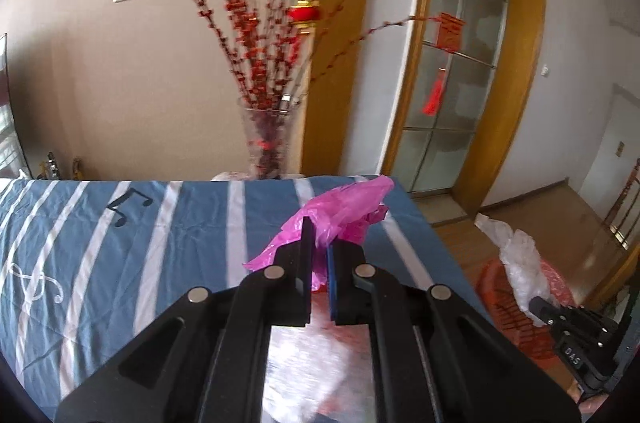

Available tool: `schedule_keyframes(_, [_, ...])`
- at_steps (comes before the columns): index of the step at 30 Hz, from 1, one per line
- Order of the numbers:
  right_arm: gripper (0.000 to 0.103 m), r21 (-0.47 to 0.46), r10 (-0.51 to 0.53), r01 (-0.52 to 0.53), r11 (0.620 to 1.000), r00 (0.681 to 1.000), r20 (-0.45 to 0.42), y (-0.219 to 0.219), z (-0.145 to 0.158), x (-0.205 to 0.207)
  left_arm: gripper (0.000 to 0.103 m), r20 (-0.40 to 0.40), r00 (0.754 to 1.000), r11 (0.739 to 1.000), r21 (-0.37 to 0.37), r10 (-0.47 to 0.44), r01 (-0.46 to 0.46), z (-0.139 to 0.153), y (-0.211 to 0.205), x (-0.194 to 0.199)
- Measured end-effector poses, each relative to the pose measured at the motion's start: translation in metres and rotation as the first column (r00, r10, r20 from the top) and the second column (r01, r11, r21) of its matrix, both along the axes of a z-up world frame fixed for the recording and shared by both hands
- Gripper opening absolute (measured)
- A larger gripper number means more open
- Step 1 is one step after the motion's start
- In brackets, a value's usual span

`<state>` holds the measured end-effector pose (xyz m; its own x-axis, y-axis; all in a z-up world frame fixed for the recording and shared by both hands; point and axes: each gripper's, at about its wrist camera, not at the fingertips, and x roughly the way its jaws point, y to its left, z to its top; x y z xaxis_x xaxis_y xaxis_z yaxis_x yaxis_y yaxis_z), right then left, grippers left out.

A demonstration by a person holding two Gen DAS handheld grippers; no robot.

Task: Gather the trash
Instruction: 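Carry the pink bag and clear bag over the orange basket and open both tools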

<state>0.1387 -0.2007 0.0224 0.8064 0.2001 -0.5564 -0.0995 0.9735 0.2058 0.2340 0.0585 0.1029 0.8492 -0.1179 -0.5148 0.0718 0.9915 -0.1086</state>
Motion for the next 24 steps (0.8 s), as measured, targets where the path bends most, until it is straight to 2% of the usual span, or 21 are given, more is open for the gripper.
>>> schedule_keyframes(12, [0.009,0.018,-0.093,0.093,0.996,0.995,0.018,-0.054,0.004,-0.026,0.007,-0.035,0.986,0.987,-0.028,-0.162,0.161,-0.014,-0.095,-0.009])
schedule_keyframes(24, [0.009,0.047,-0.189,0.189,0.981,0.982,-0.012,-0.114,-0.010,-0.042,0.007,-0.095,0.949,0.953,-0.079,-0.300,0.293,-0.041,-0.181,-0.008])
